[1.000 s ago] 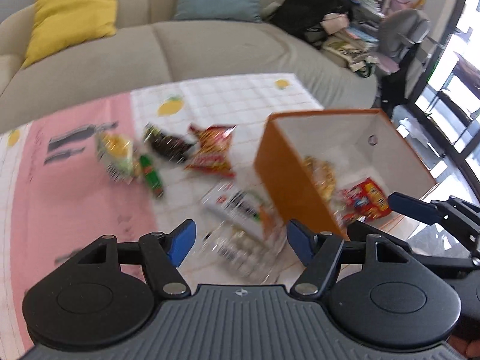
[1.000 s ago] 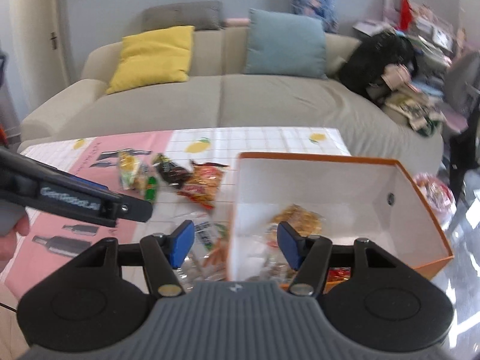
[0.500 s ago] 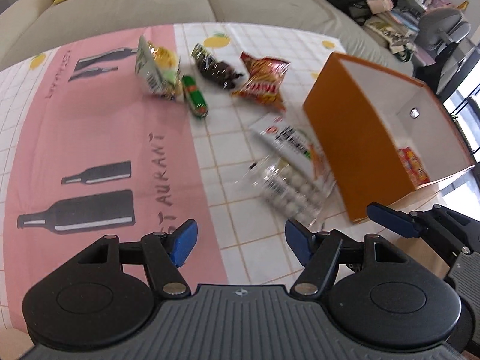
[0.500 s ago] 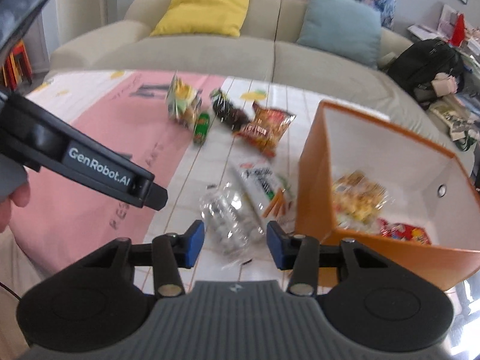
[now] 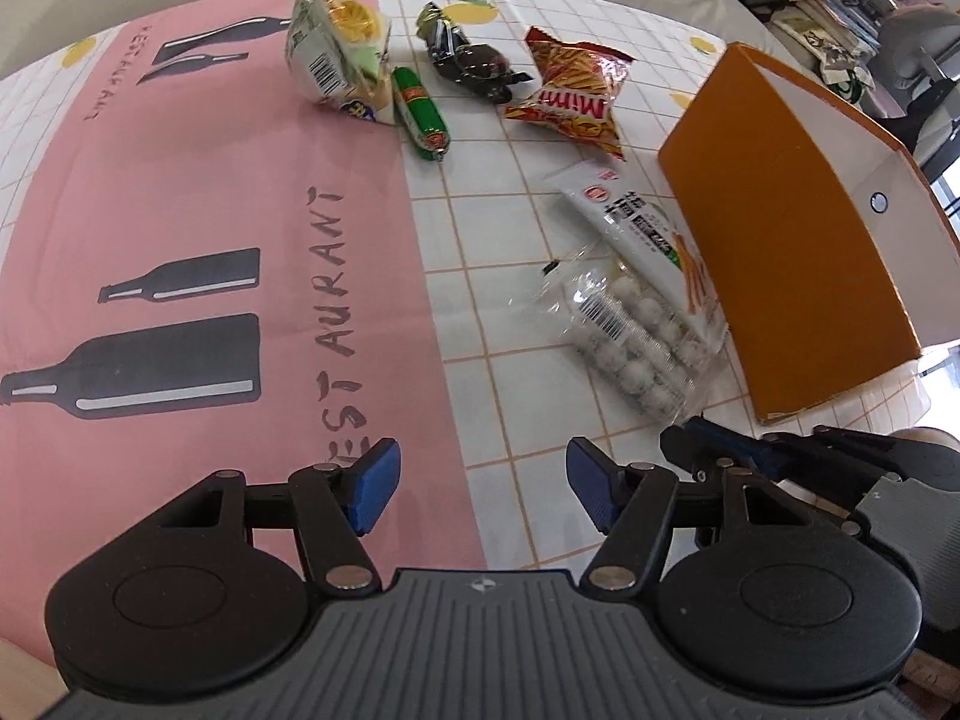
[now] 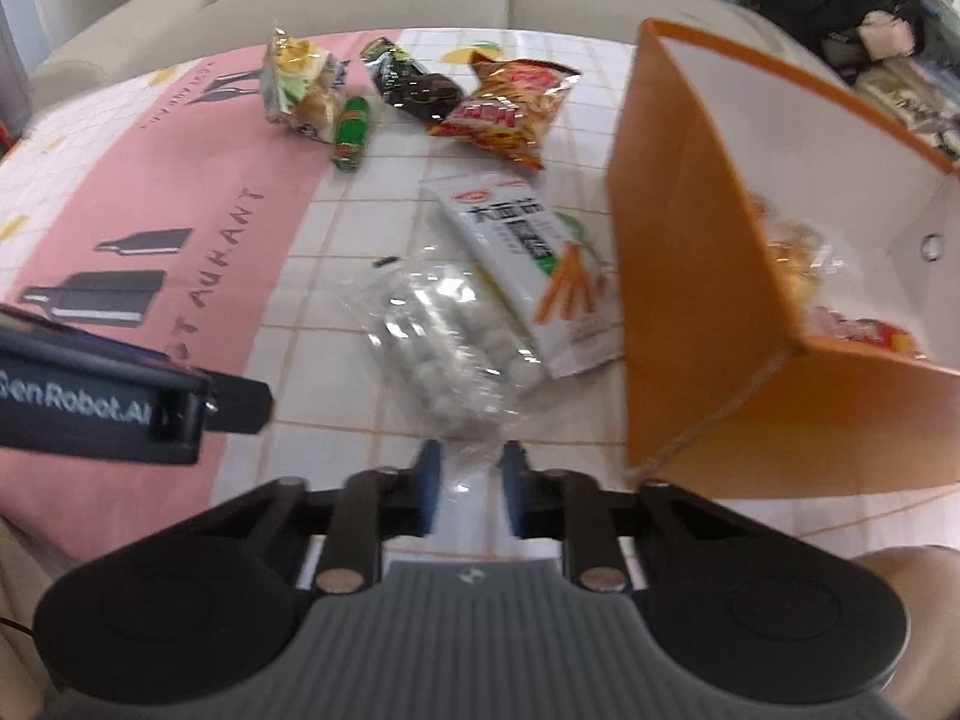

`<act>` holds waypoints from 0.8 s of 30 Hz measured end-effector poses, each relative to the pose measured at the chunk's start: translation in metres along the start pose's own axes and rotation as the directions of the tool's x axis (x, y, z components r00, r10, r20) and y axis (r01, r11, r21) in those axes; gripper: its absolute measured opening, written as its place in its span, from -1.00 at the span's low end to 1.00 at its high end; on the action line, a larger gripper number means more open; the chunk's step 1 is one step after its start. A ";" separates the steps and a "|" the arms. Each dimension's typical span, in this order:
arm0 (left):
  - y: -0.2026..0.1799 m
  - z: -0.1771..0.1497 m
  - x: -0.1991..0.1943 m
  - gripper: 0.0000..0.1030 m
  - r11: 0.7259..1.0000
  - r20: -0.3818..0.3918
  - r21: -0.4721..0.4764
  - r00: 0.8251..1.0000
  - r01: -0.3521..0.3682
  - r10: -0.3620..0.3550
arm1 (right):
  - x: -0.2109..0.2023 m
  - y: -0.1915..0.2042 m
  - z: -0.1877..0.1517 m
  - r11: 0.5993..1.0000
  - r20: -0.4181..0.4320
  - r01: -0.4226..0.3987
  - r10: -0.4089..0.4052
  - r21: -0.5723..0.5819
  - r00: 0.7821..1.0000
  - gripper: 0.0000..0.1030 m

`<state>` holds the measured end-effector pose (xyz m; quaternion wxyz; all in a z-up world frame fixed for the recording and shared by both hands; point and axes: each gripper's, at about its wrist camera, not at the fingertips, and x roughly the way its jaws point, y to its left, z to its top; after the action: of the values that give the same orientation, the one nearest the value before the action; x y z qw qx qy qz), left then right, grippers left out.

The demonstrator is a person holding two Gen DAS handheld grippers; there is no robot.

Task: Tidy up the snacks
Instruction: 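Move both tools toward the clear bag of white balls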

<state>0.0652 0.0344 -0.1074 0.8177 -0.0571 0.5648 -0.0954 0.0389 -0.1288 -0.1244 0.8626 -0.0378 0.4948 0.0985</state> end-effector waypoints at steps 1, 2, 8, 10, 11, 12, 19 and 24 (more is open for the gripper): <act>0.003 0.000 0.000 0.46 1.000 -0.001 -0.009 1.000 -0.001 0.001 | 0.000 0.004 0.000 1.000 0.006 -0.012 0.012 -0.008 1.000 -1.00; 0.005 0.000 0.000 0.46 1.000 0.001 -0.015 1.000 -0.002 0.002 | 0.001 0.008 -0.001 1.000 0.017 -0.014 0.015 -0.026 1.000 -1.00; 0.019 0.003 -0.004 0.45 0.998 0.011 -0.067 1.000 -0.009 0.009 | 0.007 0.028 0.002 0.992 0.047 -0.084 0.088 -0.093 0.995 -1.00; 0.023 0.004 -0.006 0.45 0.997 0.014 -0.081 1.000 -0.009 0.011 | 0.007 0.033 0.003 0.987 0.054 -0.117 0.124 -0.114 0.991 -1.00; 0.023 0.005 -0.006 0.45 0.996 0.015 -0.084 1.000 -0.006 0.007 | 0.005 0.036 0.003 0.983 0.055 -0.130 0.138 -0.127 0.989 -1.00; 0.024 0.006 -0.006 0.45 0.996 0.015 -0.089 1.000 0.000 0.001 | 0.004 0.039 0.003 0.981 0.054 -0.135 0.144 -0.142 0.988 -0.98; 0.006 0.018 0.000 0.55 0.989 0.043 -0.124 0.996 0.085 -0.080 | -0.018 0.033 -0.001 0.978 0.145 0.085 -0.058 -0.188 0.988 -0.92; -0.020 0.032 0.014 0.68 0.981 0.028 -0.159 0.994 0.110 -0.107 | -0.017 0.027 -0.003 0.953 0.205 0.218 -0.175 -0.209 0.963 -0.91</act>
<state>0.0979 0.0116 -0.1045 0.8095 -0.1542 0.5587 -0.0939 0.0227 -0.1049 -0.1102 0.8999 -0.1771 0.3920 0.0715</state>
